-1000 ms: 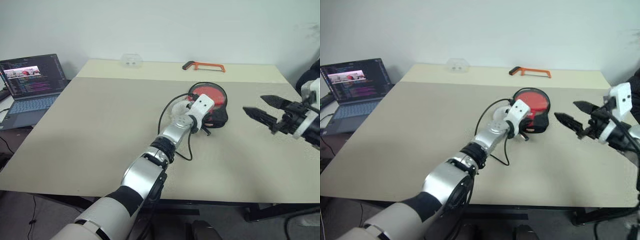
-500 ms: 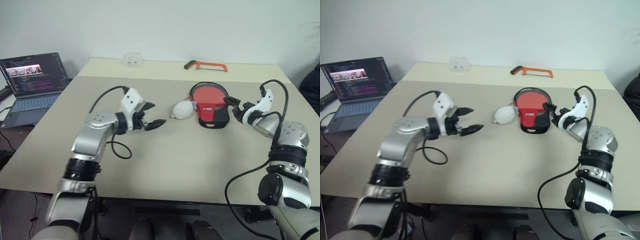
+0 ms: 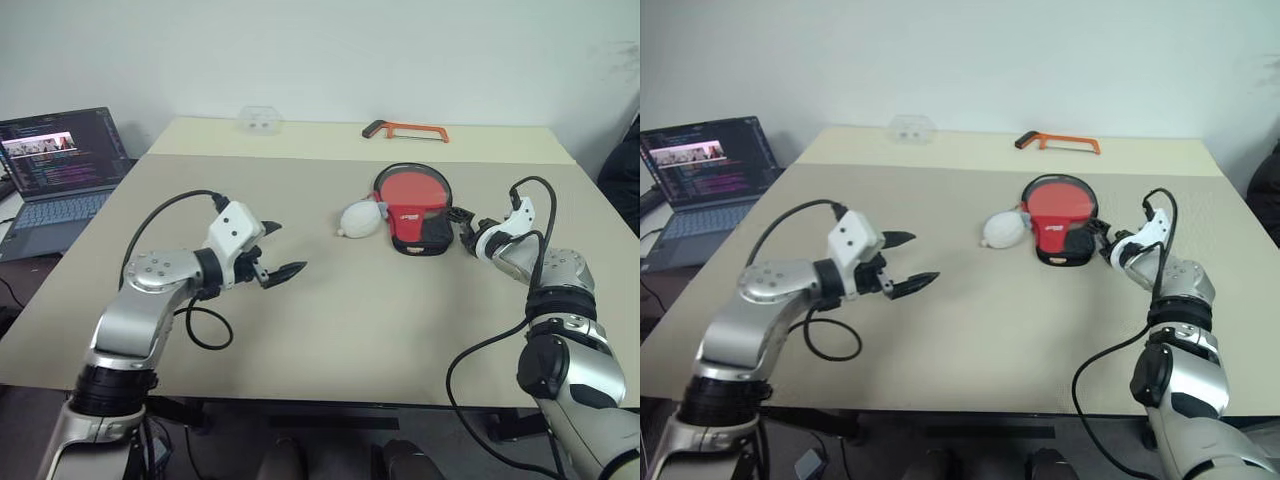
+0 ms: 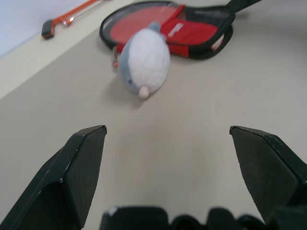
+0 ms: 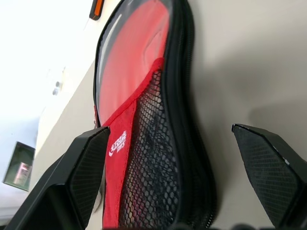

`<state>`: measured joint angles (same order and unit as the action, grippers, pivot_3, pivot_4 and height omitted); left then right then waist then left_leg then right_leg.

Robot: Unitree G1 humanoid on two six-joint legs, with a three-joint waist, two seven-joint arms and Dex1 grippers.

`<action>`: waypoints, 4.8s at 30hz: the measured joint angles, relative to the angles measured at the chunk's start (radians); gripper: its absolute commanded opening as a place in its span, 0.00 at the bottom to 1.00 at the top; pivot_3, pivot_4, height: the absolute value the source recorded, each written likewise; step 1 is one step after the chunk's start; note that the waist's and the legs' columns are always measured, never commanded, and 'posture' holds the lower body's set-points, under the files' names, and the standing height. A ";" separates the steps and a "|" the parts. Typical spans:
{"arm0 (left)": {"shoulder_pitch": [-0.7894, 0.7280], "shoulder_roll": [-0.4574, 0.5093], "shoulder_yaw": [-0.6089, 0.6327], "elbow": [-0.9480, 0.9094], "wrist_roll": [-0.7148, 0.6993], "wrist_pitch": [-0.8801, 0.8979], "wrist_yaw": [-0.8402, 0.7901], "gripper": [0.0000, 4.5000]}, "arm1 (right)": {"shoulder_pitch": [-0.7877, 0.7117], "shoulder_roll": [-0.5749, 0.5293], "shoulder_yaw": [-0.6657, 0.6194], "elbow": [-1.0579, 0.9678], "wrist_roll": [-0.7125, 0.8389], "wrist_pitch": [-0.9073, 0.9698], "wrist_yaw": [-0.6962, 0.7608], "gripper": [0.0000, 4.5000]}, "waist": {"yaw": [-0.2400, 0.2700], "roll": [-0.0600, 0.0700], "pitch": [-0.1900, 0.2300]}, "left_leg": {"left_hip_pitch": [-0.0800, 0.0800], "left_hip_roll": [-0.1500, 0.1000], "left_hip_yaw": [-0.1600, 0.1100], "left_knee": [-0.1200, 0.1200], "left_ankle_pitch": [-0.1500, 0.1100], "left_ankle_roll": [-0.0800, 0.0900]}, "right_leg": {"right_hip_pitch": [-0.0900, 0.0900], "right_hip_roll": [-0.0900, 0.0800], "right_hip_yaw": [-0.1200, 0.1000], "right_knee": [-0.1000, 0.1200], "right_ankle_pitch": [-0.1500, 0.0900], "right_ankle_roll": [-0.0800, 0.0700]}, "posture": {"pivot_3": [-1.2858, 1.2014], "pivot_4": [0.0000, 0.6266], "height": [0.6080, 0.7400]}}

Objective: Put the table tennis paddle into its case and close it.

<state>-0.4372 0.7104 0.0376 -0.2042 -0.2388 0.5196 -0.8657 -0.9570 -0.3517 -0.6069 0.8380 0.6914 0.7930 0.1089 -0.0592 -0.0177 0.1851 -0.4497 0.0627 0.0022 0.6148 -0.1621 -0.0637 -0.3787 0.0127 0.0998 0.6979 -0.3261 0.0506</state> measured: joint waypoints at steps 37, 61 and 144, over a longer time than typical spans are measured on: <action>0.013 0.041 0.008 -0.067 -0.033 0.062 0.050 1.00 | 0.059 0.095 -0.002 -0.089 0.039 -0.037 -0.012 1.00 | 0.011 -0.001 -0.001 | 0.002 0.000 -0.001 0.000 0.000 0.001 | 0.003 0.000 -0.001 0.000 0.000 0.000 | 0.52 0.24 1.00; 0.027 0.048 0.009 -0.081 -0.034 0.063 0.066 1.00 | 0.093 0.218 0.004 -0.223 0.077 0.043 -0.052 1.00 | -0.027 -0.001 -0.001 | 0.002 0.002 0.000 -0.003 0.000 0.001 | 0.000 0.001 0.000 0.000 0.000 -0.001 | 0.52 0.24 1.00; 0.032 0.145 -0.001 -0.080 -0.036 0.064 0.000 1.00 | 0.699 0.133 0.359 -1.103 0.443 0.766 0.050 0.00 | -0.028 -0.013 -0.007 | 0.010 0.002 -0.001 -0.019 0.000 0.001 | 0.003 0.002 -0.002 -0.003 -0.010 -0.007 | 0.52 0.24 1.00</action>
<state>-0.4049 0.8554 0.0365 -0.2841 -0.2745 0.5836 -0.8660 -0.2583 -0.2184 -0.2481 -0.2648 1.1345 1.5590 0.1584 -0.0874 -0.0309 0.1785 -0.4392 0.0651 0.0008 0.5959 -0.1618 -0.0631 -0.3755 0.0150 0.0980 0.6954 -0.3359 0.0438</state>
